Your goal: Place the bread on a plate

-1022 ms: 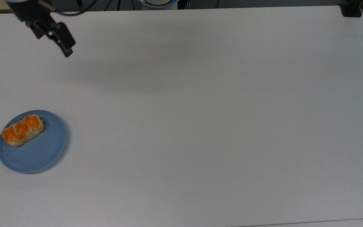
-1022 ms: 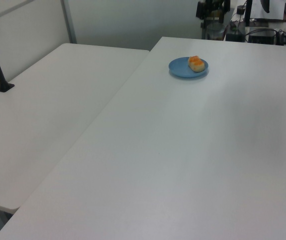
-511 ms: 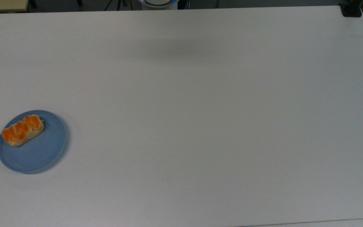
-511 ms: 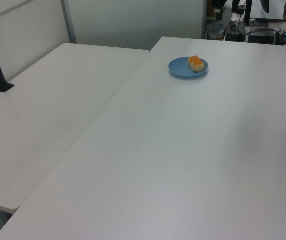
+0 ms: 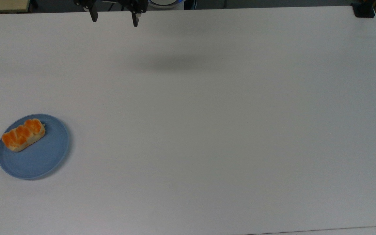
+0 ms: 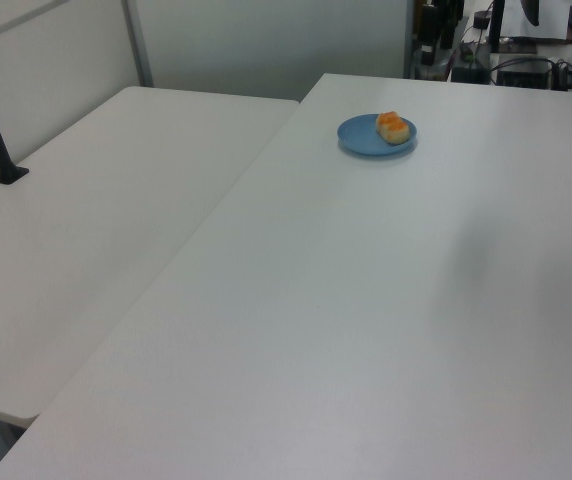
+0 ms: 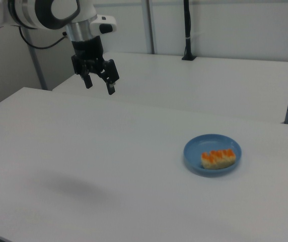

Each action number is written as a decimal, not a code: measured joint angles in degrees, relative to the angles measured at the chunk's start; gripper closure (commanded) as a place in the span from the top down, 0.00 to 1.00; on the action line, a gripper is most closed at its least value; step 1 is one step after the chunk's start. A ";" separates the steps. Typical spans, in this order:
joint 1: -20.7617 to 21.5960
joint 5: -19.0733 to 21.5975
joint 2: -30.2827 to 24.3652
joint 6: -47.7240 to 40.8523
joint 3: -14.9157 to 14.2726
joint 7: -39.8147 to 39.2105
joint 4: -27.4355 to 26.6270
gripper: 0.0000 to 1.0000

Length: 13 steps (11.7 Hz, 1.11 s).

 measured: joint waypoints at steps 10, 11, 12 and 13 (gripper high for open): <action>-0.20 -0.02 -0.01 0.00 -0.38 -2.29 -1.25 1.00; -0.38 -0.02 -0.01 0.02 -0.44 -2.31 -1.30 1.00; -0.72 -0.02 -0.01 0.08 -0.45 -2.48 -1.37 1.00; -0.92 -0.02 -0.01 0.11 -0.46 -2.74 -1.41 1.00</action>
